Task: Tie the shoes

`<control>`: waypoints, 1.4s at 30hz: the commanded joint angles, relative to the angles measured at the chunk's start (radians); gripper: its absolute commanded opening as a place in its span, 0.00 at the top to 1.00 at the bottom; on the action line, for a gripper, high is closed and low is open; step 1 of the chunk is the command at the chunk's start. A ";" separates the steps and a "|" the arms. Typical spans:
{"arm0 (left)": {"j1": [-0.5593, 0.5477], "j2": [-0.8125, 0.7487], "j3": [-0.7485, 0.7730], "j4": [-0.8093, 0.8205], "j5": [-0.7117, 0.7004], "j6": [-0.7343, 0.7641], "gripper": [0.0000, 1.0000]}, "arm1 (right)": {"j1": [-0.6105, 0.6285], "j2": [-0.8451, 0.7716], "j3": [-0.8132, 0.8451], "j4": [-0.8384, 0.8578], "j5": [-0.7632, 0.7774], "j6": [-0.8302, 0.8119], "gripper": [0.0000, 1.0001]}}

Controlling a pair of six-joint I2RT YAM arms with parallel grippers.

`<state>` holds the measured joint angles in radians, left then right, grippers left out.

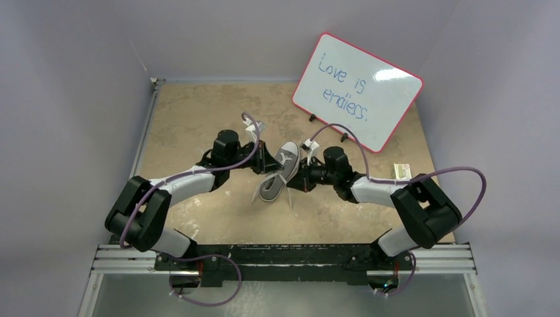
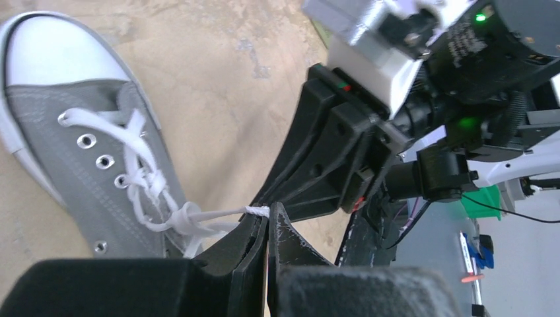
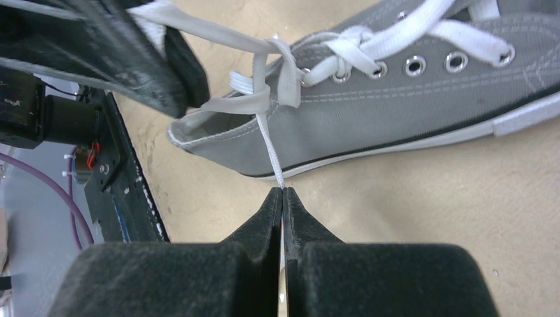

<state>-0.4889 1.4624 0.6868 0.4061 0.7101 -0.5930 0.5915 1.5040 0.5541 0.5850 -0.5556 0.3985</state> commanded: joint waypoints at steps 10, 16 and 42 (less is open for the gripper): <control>-0.060 0.044 0.016 0.230 -0.016 -0.124 1.00 | -0.019 -0.135 -0.033 -0.143 0.003 -0.088 1.00; -0.059 -0.005 -0.030 0.130 -0.070 -0.060 1.00 | -0.019 -0.096 0.003 -0.168 -0.028 -0.079 1.00; -0.060 -0.094 -0.263 0.170 -0.187 -0.108 1.00 | -0.019 -0.145 0.053 -0.237 0.011 -0.063 1.00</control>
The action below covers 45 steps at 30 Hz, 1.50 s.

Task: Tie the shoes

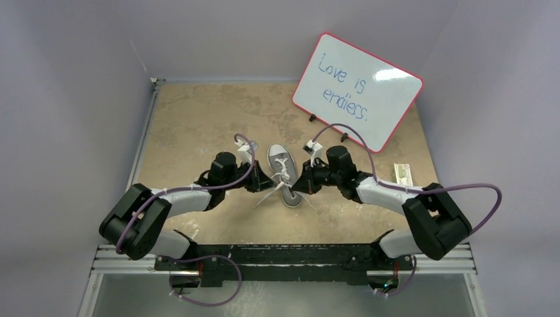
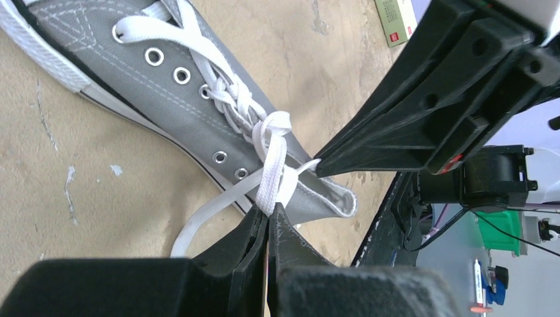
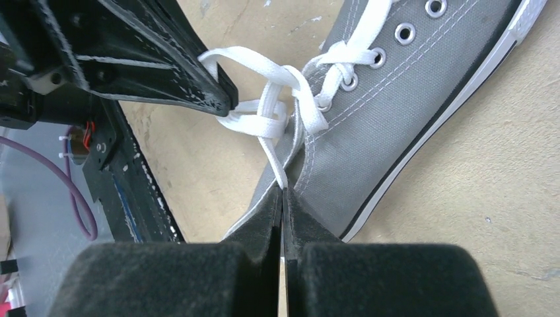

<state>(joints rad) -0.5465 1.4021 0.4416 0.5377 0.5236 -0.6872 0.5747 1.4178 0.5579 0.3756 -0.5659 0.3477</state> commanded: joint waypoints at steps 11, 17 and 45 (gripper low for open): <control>-0.003 -0.035 0.077 -0.326 -0.004 0.131 0.94 | -0.003 0.013 0.079 0.009 -0.025 0.002 1.00; -0.003 -0.067 0.151 -0.466 -0.074 0.190 0.74 | -0.003 0.060 0.108 -0.015 -0.049 -0.025 1.00; 0.048 0.242 0.450 -0.327 0.134 0.203 0.49 | -0.003 0.052 0.139 -0.046 -0.070 -0.024 1.00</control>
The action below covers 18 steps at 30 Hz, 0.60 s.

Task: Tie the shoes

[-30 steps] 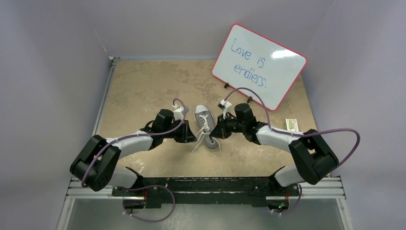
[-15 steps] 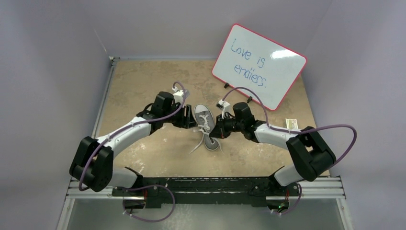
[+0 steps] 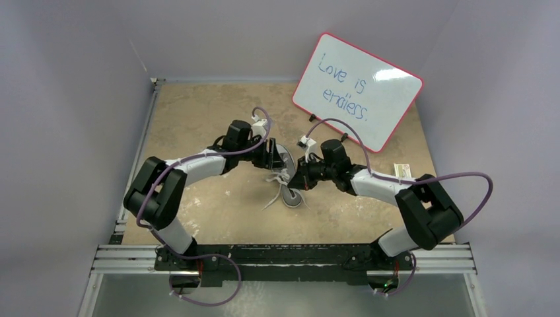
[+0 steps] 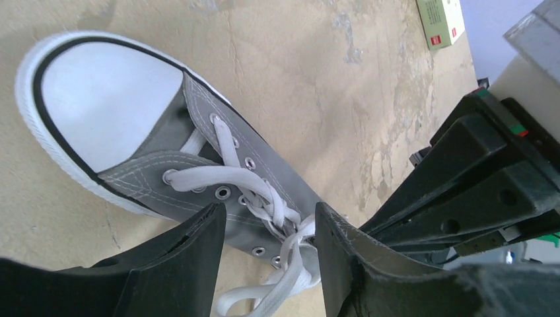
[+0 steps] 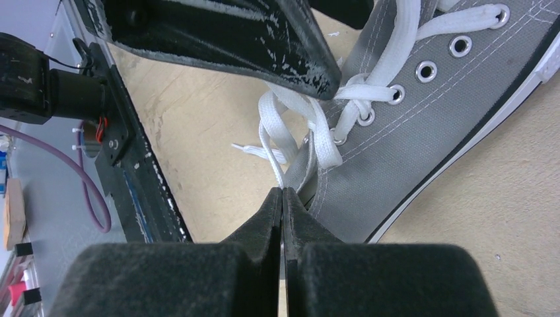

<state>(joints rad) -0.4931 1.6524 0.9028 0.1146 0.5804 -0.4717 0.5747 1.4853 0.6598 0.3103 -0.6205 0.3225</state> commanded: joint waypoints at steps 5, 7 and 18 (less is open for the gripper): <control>-0.016 -0.027 -0.074 0.091 0.072 -0.014 0.56 | -0.003 -0.006 0.034 0.045 -0.015 0.023 1.00; -0.016 -0.035 -0.091 0.088 0.067 -0.013 0.60 | -0.003 -0.002 0.033 0.047 -0.008 0.030 1.00; -0.016 -0.072 -0.139 0.169 0.088 -0.047 0.77 | -0.002 0.027 0.044 0.058 0.026 0.067 1.00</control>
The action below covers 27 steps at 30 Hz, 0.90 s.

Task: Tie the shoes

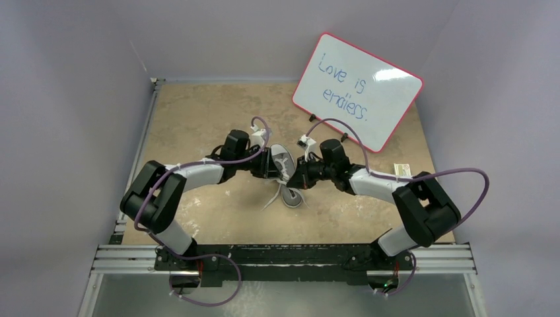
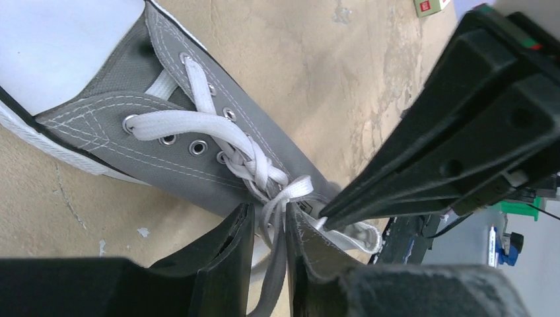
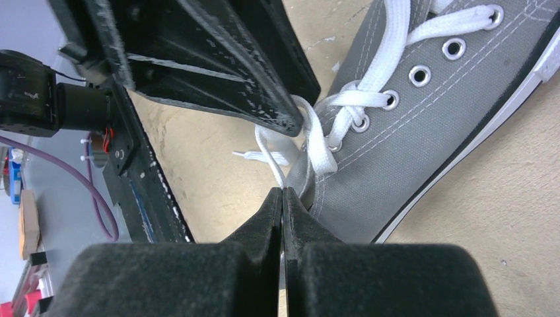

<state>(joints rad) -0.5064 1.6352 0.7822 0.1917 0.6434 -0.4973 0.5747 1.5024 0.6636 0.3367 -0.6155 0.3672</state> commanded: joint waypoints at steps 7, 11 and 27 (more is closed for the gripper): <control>-0.004 -0.076 -0.041 0.116 0.052 -0.036 0.61 | -0.003 0.015 0.047 0.034 0.058 0.044 1.00; -0.007 -0.080 -0.042 0.095 0.053 -0.011 0.57 | -0.003 0.012 0.047 0.045 0.064 0.055 1.00; -0.019 -0.058 -0.018 0.056 0.058 0.048 0.61 | -0.002 0.027 0.057 0.061 0.067 0.066 1.00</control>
<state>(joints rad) -0.5179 1.5951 0.7414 0.2253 0.6754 -0.4858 0.5747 1.5192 0.6750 0.3557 -0.5621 0.4263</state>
